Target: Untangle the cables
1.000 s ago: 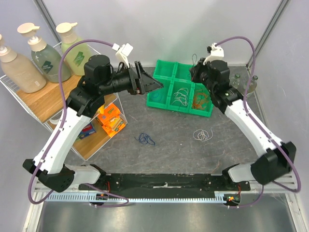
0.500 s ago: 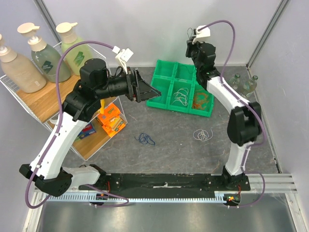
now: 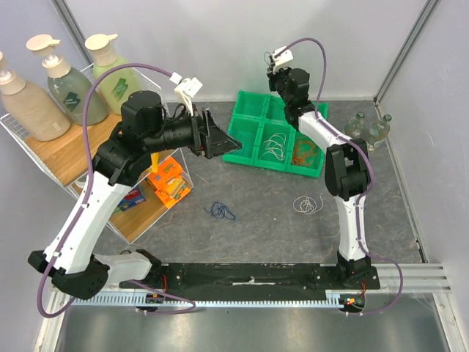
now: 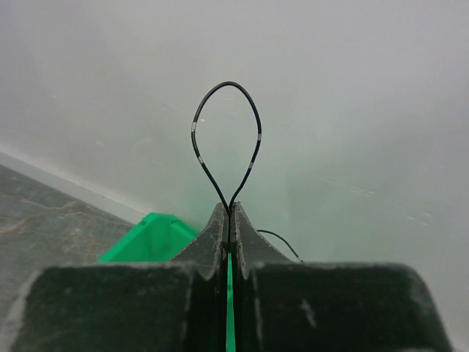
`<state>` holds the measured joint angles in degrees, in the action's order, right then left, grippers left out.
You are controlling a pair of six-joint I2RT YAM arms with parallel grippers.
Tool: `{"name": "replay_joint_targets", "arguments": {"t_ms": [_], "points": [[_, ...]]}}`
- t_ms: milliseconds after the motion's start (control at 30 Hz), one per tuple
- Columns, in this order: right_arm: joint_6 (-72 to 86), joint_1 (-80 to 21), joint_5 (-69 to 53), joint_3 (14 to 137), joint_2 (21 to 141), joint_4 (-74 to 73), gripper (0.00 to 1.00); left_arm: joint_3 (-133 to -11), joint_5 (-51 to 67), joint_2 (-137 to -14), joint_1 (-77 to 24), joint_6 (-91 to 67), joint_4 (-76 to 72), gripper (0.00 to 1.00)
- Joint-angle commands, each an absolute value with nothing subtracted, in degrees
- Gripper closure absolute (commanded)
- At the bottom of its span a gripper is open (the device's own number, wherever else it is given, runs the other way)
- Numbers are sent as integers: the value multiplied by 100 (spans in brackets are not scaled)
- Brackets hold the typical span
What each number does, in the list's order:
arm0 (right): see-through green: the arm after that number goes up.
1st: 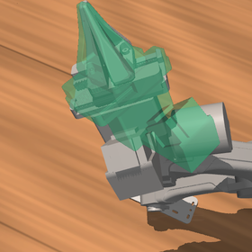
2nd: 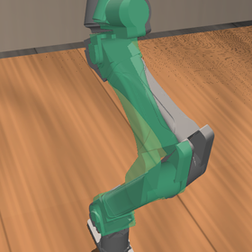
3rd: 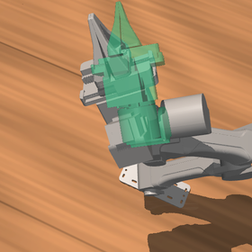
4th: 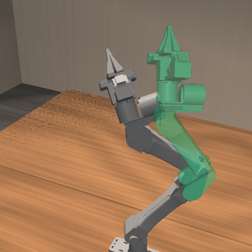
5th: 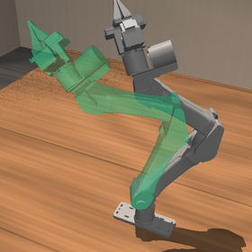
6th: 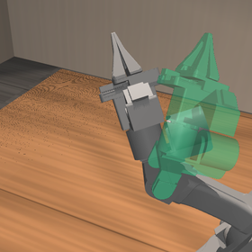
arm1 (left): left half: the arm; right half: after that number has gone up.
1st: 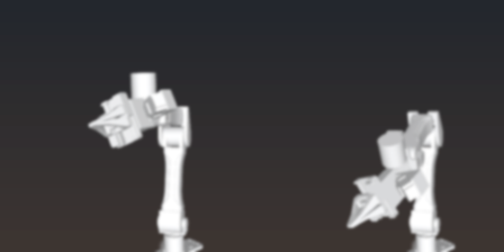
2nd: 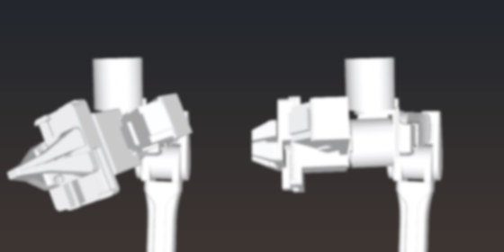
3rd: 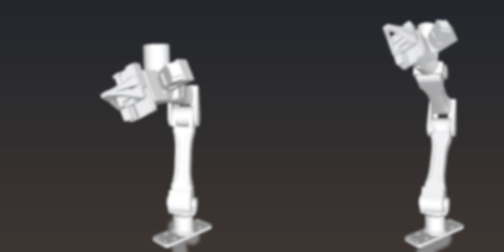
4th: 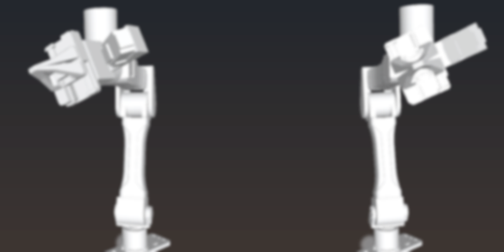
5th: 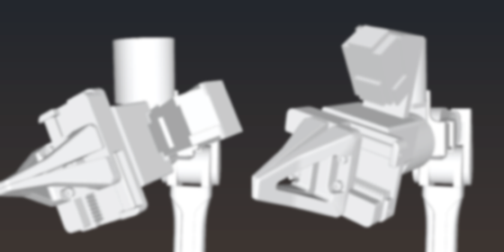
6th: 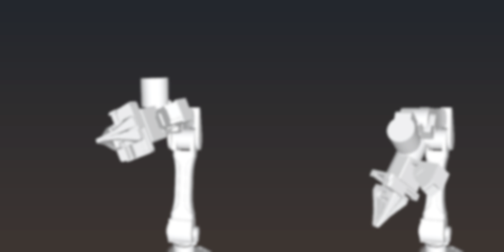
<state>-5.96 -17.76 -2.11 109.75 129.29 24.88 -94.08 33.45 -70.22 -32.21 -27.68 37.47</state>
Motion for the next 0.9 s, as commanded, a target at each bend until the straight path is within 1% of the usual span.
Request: {"name": "replay_joint_targets", "arguments": {"t_ms": [0,33,67,200,233,333,433,533,667,767,867], "points": [[463,-1732,-520,10584,12604,2882,100,-9659,3252,-7048,-3208,-2417,3841,23],[918,-1731,-432,10460,12517,2944,100,-9677,3217,-7066,-3208,-2365,3841,23],[1036,-1740,-431,10415,12516,2910,100,-9677,3191,-7075,-3199,-2347,3832,23],[1783,-1714,-194,10678,12560,2216,100,-9817,3286,-7329,-3190,-2312,3779,23],[2010,-1714,111,10653,12551,2093,100,-9922,3348,-7391,-3190,-2312,3823,23],[2827,-1600,359,10608,12638,1996,100,-9958,3428,-7462,-3199,-2259,3850,23],[3479,-1477,326,10977,12945,1434,100,-9897,3323,-7497,-3199,-2180,3850,23],[4076,-1354,369,10899,13016,1301,100,-10054,3366,-7602,-3190,-2250,3911,23],[4394,-1248,641,11012,13139,766,100,-9994,3323,-7524,-3182,-2215,3946,23],[4220,-1222,300,11555,13525,266,100,-9861,3217,-7479,-3190,-2188,3894,23],[4096,-1239,412,11795,13676,-193,100,-10072,3383,-7585,-3190,-2329,3929,23]]}}
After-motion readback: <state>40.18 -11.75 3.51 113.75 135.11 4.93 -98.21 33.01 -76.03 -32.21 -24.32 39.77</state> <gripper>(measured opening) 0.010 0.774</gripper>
